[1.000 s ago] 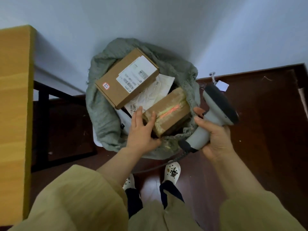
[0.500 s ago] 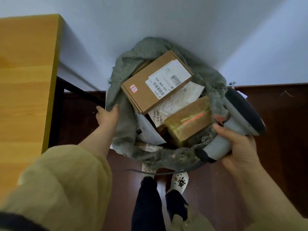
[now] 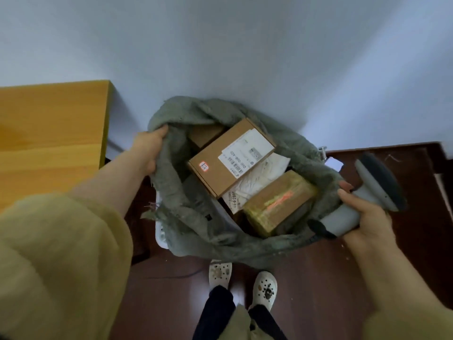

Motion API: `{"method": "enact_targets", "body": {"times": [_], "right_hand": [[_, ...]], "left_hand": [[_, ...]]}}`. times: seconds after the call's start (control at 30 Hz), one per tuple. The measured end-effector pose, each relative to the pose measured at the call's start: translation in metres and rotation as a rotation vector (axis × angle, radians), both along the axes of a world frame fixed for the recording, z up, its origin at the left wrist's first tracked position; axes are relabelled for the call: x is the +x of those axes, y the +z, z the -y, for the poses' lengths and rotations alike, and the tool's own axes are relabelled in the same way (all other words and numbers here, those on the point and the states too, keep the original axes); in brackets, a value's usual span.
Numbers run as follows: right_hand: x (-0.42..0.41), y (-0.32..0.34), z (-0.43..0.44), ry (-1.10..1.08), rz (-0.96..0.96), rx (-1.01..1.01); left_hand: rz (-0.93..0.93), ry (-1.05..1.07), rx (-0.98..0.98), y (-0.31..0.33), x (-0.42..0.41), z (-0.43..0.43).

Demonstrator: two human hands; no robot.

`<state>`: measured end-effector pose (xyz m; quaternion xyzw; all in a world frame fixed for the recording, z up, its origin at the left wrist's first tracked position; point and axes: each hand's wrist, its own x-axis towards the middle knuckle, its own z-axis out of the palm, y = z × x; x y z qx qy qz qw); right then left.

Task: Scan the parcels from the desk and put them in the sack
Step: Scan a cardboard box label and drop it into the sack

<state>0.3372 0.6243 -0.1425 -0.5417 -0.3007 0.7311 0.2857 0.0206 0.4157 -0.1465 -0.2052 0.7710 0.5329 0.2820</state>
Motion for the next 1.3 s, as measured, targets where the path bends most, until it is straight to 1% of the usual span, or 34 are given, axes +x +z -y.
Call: {"method": "enact_targets", "body": {"times": [0.07, 0.13, 0.2, 0.3, 0.33, 0.37, 0.4, 0.47, 0.57, 0.63, 0.73, 0.8, 0.87, 0.93, 1.07, 1.17, 1.2, 1.23, 1.3], "right_hand": [[-0.008, 0.025, -0.014, -0.044, -0.073, 0.020], [-0.015, 0.066, -0.017, -0.007, -0.189, 0.077], [-0.014, 0.108, -0.009, 0.030, -0.289, 0.129], [-0.002, 0.154, 0.006, 0.083, -0.463, 0.202], [0.000, 0.161, 0.009, 0.128, -0.512, 0.217], [-0.001, 0.161, 0.007, 0.146, -0.529, 0.198], [-0.003, 0.160, 0.006, 0.170, -0.512, 0.161], [-0.010, 0.143, -0.003, 0.207, -0.413, 0.066], [-0.016, 0.108, -0.012, 0.135, -0.231, 0.068], [-0.014, 0.085, -0.015, 0.076, -0.106, 0.108], [-0.011, 0.059, -0.021, 0.037, 0.004, 0.023], [-0.015, 0.052, -0.026, -0.007, 0.051, -0.009], [-0.026, 0.056, -0.030, -0.015, 0.052, 0.003], [-0.042, 0.069, -0.034, -0.014, -0.010, 0.035], [-0.066, 0.109, -0.036, 0.040, -0.193, 0.134], [-0.067, 0.126, -0.027, 0.079, -0.295, 0.135], [-0.066, 0.128, -0.023, 0.083, -0.319, 0.137], [-0.065, 0.128, -0.017, 0.076, -0.319, 0.149], [-0.066, 0.122, -0.004, 0.068, -0.284, 0.169]], "left_hand": [[-0.059, -0.006, 0.096, 0.037, -0.008, -0.013], [-0.099, -0.012, 0.175, 0.069, -0.009, -0.016], [-0.153, 0.013, 0.226, 0.093, -0.004, -0.001], [-0.168, 0.127, 0.393, 0.109, 0.011, 0.045], [-0.167, 0.156, 0.430, 0.111, 0.017, 0.061], [-0.163, 0.162, 0.421, 0.110, 0.021, 0.072], [-0.159, 0.136, 0.362, 0.105, 0.022, 0.077], [-0.130, 0.083, 0.188, 0.086, 0.024, 0.074], [-0.107, 0.067, -0.044, 0.057, 0.030, 0.060], [-0.071, 0.026, -0.120, 0.034, 0.033, 0.058], [0.011, 0.018, -0.178, 0.017, 0.032, 0.063], [0.006, -0.017, -0.203, 0.019, 0.025, 0.060], [-0.055, -0.053, -0.151, 0.030, 0.012, 0.044], [-0.108, -0.052, -0.048, 0.053, -0.003, 0.016], [-0.245, -0.041, 0.206, 0.111, -0.022, -0.042], [-0.300, -0.098, 0.432, 0.140, -0.024, -0.066], [-0.308, -0.121, 0.475, 0.146, -0.026, -0.071], [-0.317, -0.139, 0.494, 0.151, -0.027, -0.074], [-0.336, -0.182, 0.432, 0.148, -0.030, -0.072]]}}
